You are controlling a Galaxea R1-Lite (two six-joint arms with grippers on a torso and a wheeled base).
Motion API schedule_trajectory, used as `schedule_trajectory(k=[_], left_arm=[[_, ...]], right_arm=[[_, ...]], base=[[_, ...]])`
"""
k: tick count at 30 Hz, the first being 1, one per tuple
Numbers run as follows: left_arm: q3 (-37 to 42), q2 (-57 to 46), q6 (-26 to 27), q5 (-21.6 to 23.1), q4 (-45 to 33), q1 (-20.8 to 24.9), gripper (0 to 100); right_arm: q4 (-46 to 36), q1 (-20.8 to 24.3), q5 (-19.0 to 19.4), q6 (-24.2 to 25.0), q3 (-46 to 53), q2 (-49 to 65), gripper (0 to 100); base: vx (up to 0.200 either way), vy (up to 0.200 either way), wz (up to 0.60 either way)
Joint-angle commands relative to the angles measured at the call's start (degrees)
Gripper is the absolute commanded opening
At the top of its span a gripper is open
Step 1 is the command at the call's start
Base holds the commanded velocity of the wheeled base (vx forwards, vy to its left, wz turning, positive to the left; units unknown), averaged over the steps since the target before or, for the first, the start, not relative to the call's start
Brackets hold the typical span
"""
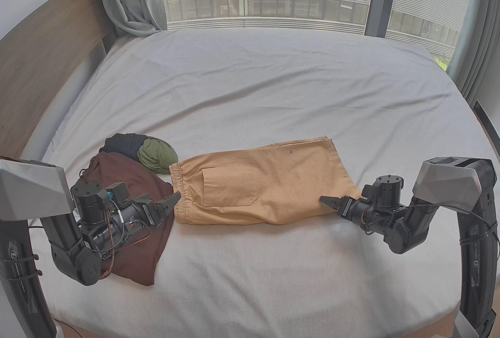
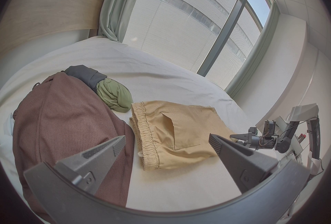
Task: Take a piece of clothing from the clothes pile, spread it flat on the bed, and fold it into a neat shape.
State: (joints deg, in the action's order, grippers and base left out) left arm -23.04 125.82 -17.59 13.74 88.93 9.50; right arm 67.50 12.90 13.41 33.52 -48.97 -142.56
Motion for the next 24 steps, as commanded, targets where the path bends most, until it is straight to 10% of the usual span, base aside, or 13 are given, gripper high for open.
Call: schedule_trajectory(k=[1, 18, 19, 24], left_arm=[[-0.08, 0.83, -0.07, 0.06, 0.01, 0.00, 100], [-0.34, 1.62, -0.16, -0.03, 0.01, 0.00, 100], [-0.34, 1.62, -0.16, -0.03, 0.01, 0.00, 100], [-0.34, 1.80, -0.34, -0.03, 0.01, 0.00, 100]], right_arm=[[-1.32, 1.69, -0.05, 1.90, -6.75, -4.48, 100], [1.76, 3.27, -2.34, 4.71, -11.06, -7.65, 100], [2.20, 3.36, -2.60, 4.71, -11.06, -7.91, 0], [3.69, 3.36, -2.77, 4.71, -10.36, -8.09, 0]], base=[[0.000, 0.000, 0.00], [0.000, 0.000, 0.00], [0.000, 0.000, 0.00], [0.000, 0.000, 0.00]])
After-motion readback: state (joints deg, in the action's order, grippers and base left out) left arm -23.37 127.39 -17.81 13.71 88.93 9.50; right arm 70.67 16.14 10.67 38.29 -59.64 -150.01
